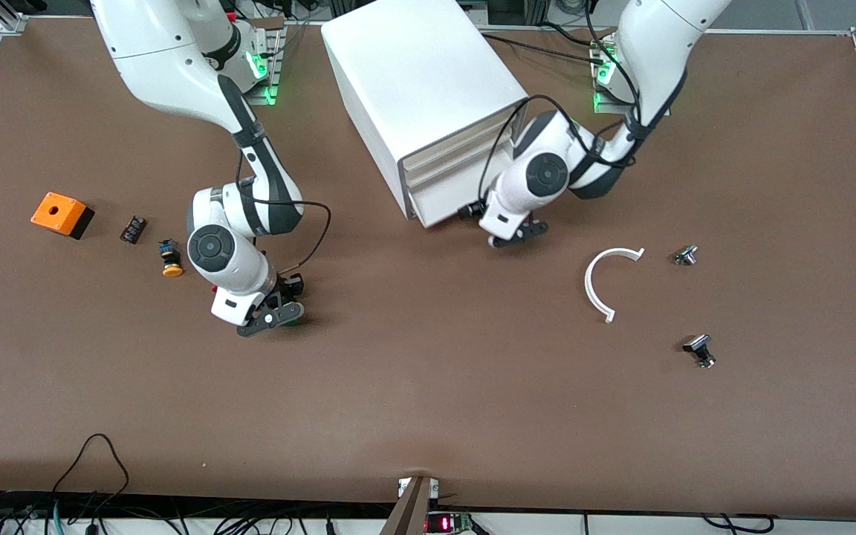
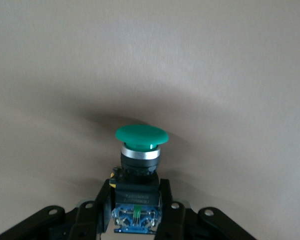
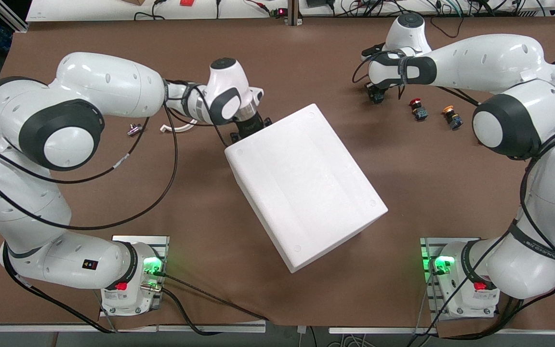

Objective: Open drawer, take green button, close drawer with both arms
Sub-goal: 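Push the drawer shut with the left gripper while the right gripper holds the button, then set the green button on the table with the right gripper while the left gripper retracts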

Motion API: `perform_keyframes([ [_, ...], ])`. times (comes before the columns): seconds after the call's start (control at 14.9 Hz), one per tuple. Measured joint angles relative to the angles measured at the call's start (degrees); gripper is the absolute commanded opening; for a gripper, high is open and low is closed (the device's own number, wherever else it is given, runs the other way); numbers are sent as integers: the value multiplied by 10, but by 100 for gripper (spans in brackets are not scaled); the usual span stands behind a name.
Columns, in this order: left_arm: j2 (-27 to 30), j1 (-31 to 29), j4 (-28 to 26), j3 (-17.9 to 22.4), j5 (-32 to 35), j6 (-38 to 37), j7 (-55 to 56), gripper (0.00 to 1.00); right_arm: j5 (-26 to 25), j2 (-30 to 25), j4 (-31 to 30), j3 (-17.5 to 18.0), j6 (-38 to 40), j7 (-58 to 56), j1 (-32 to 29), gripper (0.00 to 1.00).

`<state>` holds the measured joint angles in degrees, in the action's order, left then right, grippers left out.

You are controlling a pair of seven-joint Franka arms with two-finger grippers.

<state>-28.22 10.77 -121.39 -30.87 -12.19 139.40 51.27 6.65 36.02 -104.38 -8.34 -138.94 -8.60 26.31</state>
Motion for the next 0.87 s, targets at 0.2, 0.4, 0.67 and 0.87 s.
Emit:
perform_keyframes([
  [0.2, 5, 1, -12, -17, -13, -9, 0, 100, 0, -25, -40, 0, -4, 1, -1, 100],
  [0.4, 5, -1, -13, -18, -14, -38, 0, 100, 0, -35, -45, 0, -11, 6, -5, 100],
  [0.67, 12, -9, -7, -11, -14, -37, -3, 100, 0, -61, -28, 0, -13, 8, -8, 100],
  [0.87, 49, -70, 25, 31, -14, -30, -18, 100, 0, -75, -18, -1, -6, 18, -11, 100],
])
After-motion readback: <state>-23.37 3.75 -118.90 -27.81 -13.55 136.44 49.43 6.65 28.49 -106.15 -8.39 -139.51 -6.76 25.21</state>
